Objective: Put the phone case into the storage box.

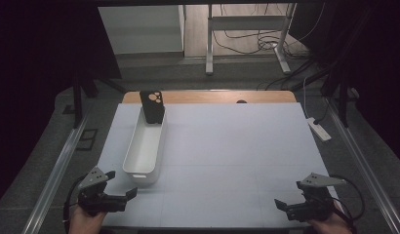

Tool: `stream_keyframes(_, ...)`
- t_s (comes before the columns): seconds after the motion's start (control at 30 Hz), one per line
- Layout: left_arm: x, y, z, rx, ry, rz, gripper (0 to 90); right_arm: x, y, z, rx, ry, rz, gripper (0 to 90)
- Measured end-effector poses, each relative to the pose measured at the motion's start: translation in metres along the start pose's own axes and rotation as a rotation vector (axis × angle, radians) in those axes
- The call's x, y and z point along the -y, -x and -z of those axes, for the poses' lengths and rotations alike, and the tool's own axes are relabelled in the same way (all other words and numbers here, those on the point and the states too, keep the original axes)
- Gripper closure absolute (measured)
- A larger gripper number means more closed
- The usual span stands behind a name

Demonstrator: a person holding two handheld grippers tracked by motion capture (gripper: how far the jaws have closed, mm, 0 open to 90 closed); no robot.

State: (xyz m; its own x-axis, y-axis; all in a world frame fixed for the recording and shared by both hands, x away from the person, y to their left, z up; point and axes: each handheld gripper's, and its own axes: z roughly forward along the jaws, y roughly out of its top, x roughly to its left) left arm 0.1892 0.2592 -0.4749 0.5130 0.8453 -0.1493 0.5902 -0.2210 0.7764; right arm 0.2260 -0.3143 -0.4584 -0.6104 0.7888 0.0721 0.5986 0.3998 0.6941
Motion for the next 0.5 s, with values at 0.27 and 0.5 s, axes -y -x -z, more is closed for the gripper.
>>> stream_keyframes(0.27, 0.009, 0.004, 0.003, -0.007, -0.015, 0.006, 0.0, 0.0, 0.0, 0.0, -0.002, -0.001, -0.003, 0.0)
stream_keyframes(0.5, 0.015, 0.005, 0.007, -0.011, -0.017, 0.018, 0.0, 0.0, 0.0, 0.0, -0.003, -0.002, -0.001, 0.0)
